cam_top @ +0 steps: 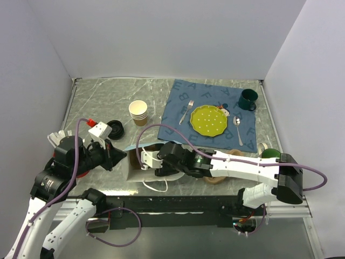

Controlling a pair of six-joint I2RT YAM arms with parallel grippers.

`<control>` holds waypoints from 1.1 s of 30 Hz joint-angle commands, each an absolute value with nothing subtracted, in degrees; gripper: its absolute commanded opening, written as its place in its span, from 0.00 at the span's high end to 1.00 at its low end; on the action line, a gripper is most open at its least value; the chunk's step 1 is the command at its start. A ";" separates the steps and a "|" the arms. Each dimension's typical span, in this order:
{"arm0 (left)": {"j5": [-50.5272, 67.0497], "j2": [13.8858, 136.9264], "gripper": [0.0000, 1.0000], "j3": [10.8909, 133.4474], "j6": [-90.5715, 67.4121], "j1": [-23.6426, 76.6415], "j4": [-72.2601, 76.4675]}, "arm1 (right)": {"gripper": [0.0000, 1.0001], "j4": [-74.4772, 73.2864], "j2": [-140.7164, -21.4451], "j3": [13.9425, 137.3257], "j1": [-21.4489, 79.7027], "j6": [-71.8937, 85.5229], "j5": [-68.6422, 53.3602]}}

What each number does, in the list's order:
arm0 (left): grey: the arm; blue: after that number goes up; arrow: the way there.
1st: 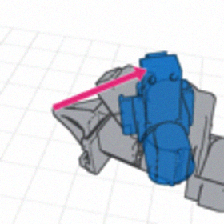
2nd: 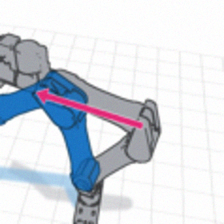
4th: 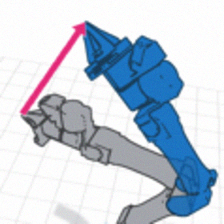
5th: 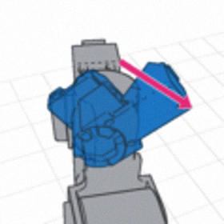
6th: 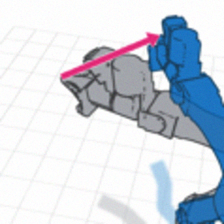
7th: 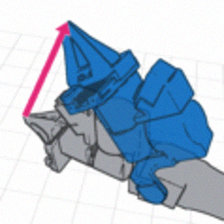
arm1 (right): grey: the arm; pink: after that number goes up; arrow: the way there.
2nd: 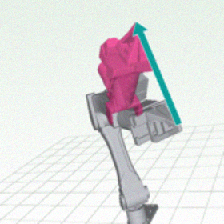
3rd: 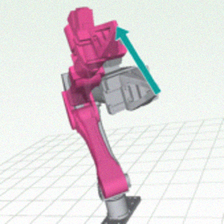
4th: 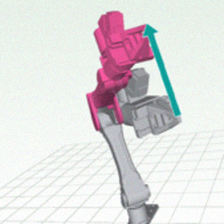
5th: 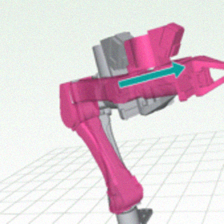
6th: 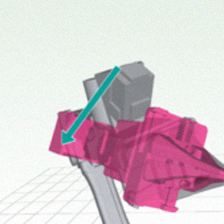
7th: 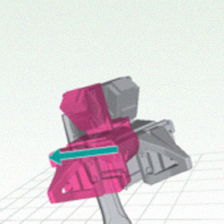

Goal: Pack the takeout coffee

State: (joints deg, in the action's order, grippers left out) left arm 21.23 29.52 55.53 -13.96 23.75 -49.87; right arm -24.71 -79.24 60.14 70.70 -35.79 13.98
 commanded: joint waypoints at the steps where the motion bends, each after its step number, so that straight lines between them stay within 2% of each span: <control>1: 23.64 30.85 0.99 57.75 -11.87 23.64 -47.20 | 0.52 -21.63 -77.17 60.64 70.31 -36.65 14.41; 18: 23.82 31.20 0.99 57.13 -12.13 23.64 -48.96 | 0.53 -22.06 -76.64 59.68 69.08 -43.50 15.47; 33: 24.96 32.52 0.99 57.83 -11.60 23.64 -48.69 | 0.53 -23.29 -75.85 59.15 69.17 -50.36 11.07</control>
